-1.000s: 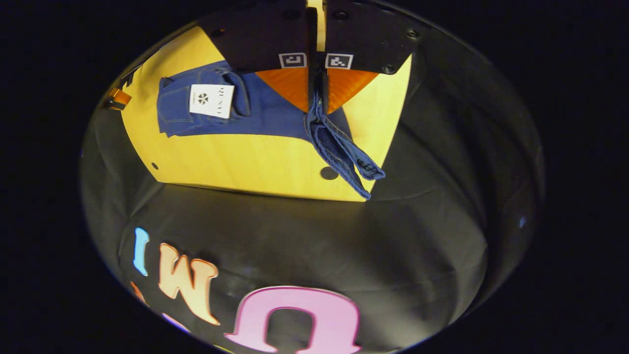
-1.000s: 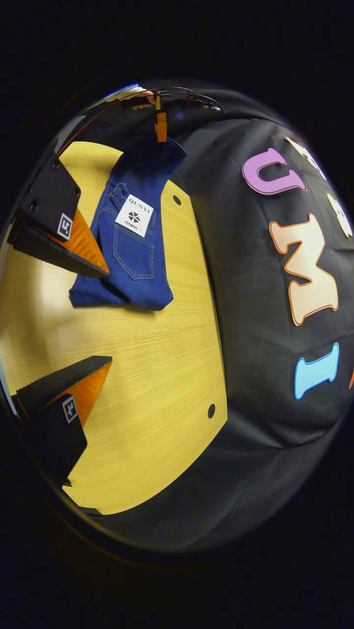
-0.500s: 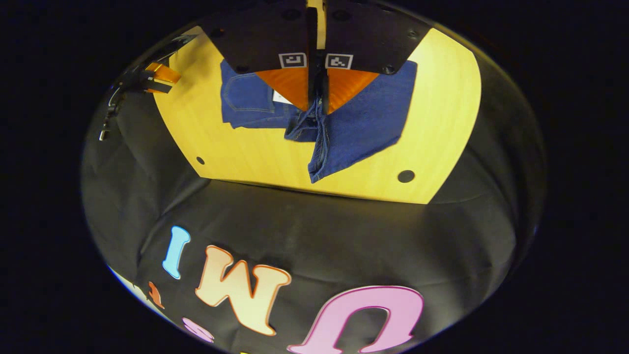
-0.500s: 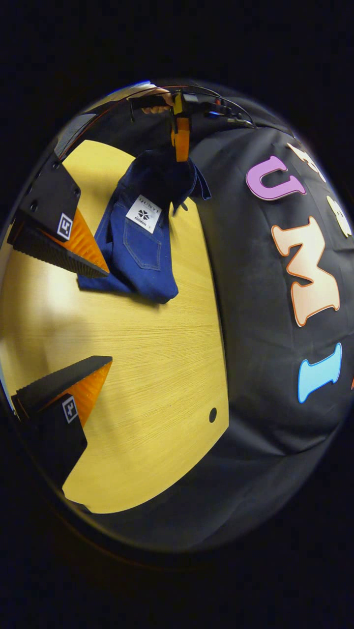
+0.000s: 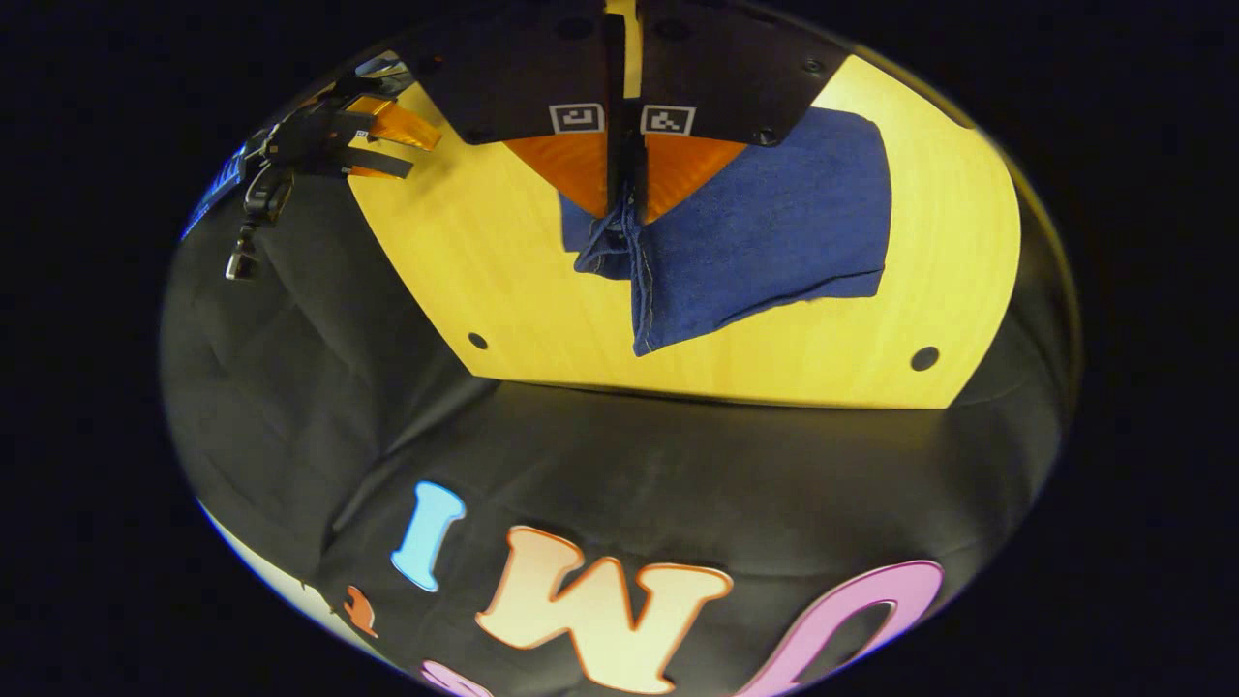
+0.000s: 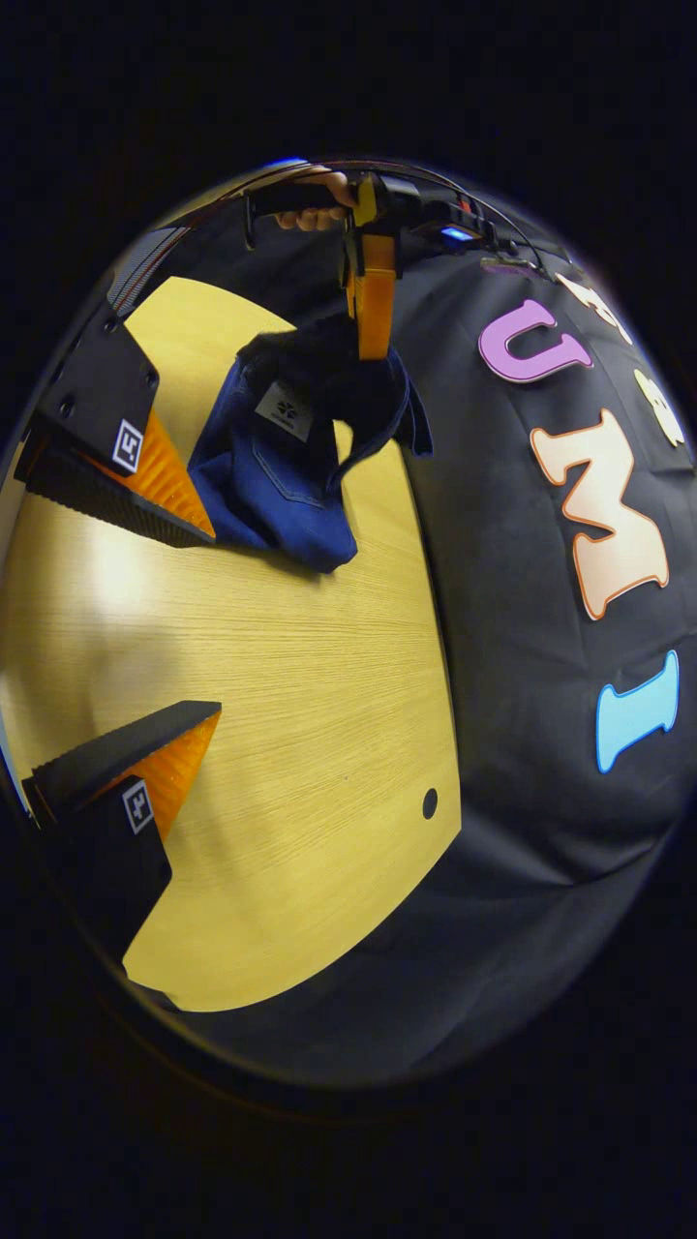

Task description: Grasp the waist and the cuffs of the jeans and fold them to make the two legs overlap; first hold the waist and fold one-third of the jeans toward the cuffs, then hold the cuffs and fold the remaining one-third in the same direction to finish folding.

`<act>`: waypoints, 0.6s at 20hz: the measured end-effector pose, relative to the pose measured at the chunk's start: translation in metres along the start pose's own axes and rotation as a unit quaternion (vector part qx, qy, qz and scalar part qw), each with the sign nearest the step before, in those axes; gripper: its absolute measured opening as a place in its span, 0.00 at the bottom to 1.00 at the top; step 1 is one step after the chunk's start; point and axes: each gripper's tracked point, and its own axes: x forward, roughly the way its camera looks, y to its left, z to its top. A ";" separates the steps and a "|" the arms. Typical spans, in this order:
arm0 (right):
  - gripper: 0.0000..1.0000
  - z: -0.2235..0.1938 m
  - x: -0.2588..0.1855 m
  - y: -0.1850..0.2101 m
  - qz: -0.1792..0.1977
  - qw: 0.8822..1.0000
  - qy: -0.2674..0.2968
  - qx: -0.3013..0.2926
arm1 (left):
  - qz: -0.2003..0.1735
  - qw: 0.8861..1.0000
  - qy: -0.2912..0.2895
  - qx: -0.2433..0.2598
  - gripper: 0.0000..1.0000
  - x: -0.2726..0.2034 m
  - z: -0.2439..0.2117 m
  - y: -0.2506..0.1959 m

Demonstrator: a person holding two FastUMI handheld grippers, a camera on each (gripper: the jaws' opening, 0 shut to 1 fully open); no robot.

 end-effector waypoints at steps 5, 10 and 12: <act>0.98 -0.007 -0.003 -0.007 -0.003 1.000 0.003 0.000 | 0.044 0.994 0.055 0.082 0.00 0.038 -0.057 -0.013; 0.94 -0.014 -0.008 -0.008 -0.003 1.000 0.008 0.002 | 0.082 0.984 0.083 0.133 0.00 0.059 -0.100 -0.013; 0.94 -0.013 -0.010 -0.005 -0.003 1.000 0.007 0.002 | 0.073 0.986 0.084 0.124 0.02 0.061 -0.111 -0.020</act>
